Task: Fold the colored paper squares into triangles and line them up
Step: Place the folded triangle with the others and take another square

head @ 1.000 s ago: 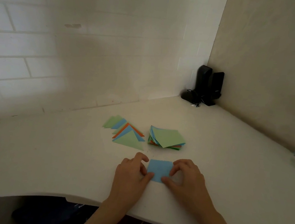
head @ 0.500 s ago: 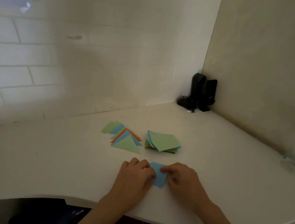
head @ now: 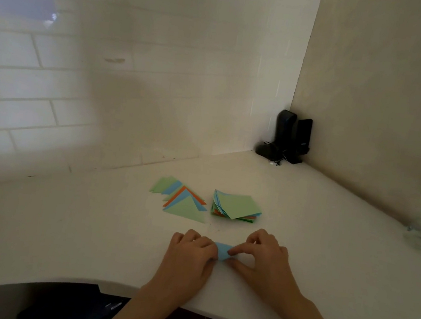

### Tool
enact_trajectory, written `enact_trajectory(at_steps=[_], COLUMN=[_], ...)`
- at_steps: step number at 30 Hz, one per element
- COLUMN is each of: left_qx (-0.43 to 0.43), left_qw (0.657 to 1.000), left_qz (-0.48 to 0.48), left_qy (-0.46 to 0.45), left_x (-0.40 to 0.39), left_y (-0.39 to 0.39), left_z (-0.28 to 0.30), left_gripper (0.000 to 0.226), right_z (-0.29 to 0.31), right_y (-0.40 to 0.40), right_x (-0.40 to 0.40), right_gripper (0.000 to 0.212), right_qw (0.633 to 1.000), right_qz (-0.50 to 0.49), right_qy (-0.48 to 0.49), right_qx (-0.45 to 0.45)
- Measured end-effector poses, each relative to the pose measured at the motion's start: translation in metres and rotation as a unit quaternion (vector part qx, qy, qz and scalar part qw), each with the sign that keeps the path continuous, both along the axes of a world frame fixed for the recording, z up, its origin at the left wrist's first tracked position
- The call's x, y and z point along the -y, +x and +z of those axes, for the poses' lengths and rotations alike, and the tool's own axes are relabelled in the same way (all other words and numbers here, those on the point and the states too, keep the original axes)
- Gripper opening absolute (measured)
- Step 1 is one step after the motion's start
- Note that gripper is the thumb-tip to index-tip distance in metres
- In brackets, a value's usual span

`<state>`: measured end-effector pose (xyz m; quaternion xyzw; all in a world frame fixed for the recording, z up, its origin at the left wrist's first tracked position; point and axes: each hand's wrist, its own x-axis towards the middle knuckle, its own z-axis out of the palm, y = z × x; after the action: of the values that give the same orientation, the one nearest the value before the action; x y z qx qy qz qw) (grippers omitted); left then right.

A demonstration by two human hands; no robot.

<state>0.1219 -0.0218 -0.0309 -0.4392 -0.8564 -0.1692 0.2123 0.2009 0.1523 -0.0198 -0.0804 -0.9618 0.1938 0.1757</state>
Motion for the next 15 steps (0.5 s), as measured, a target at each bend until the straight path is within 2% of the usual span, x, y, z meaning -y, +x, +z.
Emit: enact_trajectory(at_steps=[3,7,10,15], left_qx=[0.028,0.112,0.160,0.131], left_qw=[0.999,0.991,0.982,0.975], left_qz=[0.004,0.041,0.084,0.141], left_qy=[0.019,0.053,0.062,0.107], left_x=[0.009,0.014,0.012,0.000], left_y=[-0.009,-0.016,-0.015,-0.009], left_z=[-0.002,-0.003,-0.003,-0.011], left_gripper=[0.003,0.018,0.005,0.017], right_z=[-0.004,-0.006,-0.008,-0.008], right_y=[0.000,-0.003,-0.009,-0.019], right_x=[-0.002,0.002,0.007,0.015], right_gripper=[0.018,0.012,0.013,0.019], right_qw=[1.000,0.999,0.997,0.995], right_qz=[-0.012,-0.030,-0.045,-0.079], right_qy=[-0.006,-0.042,-0.058,-0.057], right_qx=[0.024,0.006,0.003,0.013])
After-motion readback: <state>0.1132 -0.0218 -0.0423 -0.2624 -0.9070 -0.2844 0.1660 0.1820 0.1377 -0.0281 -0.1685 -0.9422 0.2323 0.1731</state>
